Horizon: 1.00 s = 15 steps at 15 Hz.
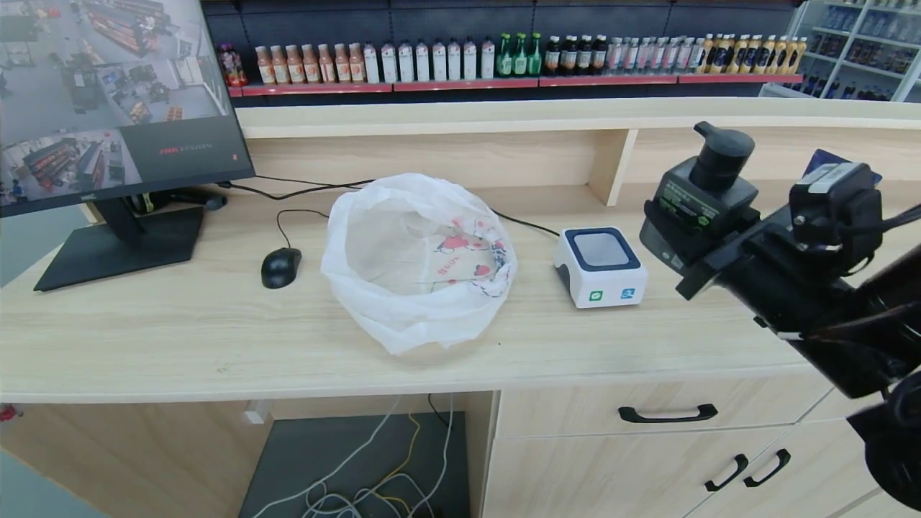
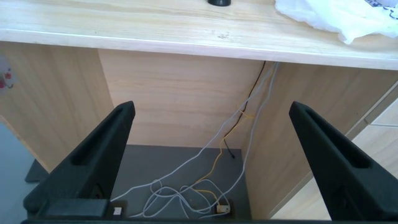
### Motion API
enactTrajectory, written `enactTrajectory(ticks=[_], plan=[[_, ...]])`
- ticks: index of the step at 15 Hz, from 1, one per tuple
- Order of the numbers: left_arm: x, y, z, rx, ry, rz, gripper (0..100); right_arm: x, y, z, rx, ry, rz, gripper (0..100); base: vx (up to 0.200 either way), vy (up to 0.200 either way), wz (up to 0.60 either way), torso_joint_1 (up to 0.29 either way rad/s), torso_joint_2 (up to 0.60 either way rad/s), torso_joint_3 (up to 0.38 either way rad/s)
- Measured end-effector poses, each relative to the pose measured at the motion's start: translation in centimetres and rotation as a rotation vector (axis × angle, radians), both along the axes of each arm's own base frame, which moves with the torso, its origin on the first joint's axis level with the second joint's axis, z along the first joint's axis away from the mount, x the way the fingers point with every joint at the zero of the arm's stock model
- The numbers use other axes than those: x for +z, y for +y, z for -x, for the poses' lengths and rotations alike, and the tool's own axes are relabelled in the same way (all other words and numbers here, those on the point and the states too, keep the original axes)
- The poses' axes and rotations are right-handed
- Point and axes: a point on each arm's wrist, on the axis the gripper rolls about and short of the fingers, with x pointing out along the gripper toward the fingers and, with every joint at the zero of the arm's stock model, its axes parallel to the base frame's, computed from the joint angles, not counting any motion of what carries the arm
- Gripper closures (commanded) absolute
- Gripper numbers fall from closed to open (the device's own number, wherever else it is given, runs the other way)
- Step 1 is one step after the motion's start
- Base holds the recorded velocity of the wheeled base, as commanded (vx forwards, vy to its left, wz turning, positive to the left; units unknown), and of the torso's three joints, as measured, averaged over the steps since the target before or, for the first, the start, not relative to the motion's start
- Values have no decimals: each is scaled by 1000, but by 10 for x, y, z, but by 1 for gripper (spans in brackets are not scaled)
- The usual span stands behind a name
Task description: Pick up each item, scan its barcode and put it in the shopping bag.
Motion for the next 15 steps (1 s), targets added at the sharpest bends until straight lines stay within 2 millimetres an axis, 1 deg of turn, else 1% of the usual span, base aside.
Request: enactTrajectory(ticks=[1, 4, 6, 7, 9, 11, 13, 15], plan=[[0, 0, 0, 0, 0, 0, 0, 8, 1, -14, -2, -64, 30, 100, 0, 0, 0, 0, 0, 0], [0, 0, 0, 1, 0, 0, 0, 23, 6, -54, 28, -230, 140, 100, 0, 0, 0, 0, 0, 0], [0, 0, 0, 1, 0, 0, 0, 30, 6, -80, 8, -305, 159, 100, 0, 0, 0, 0, 0, 0], [0, 0, 0, 1, 0, 0, 0, 30, 8, -92, -1, -336, 174, 100, 0, 0, 0, 0, 0, 0], [0, 0, 0, 0, 0, 0, 0, 18, 12, -110, 17, -383, 270, 100, 0, 0, 0, 0, 0, 0], [0, 0, 0, 1, 0, 0, 0, 4, 6, -120, 26, -374, 316, 100, 0, 0, 0, 0, 0, 0], [0, 0, 0, 1, 0, 0, 0, -6, 5, -124, 83, -361, 347, 100, 0, 0, 0, 0, 0, 0], [0, 0, 0, 0, 0, 0, 0, -12, 4, -126, 133, -365, 376, 100, 0, 0, 0, 0, 0, 0]])
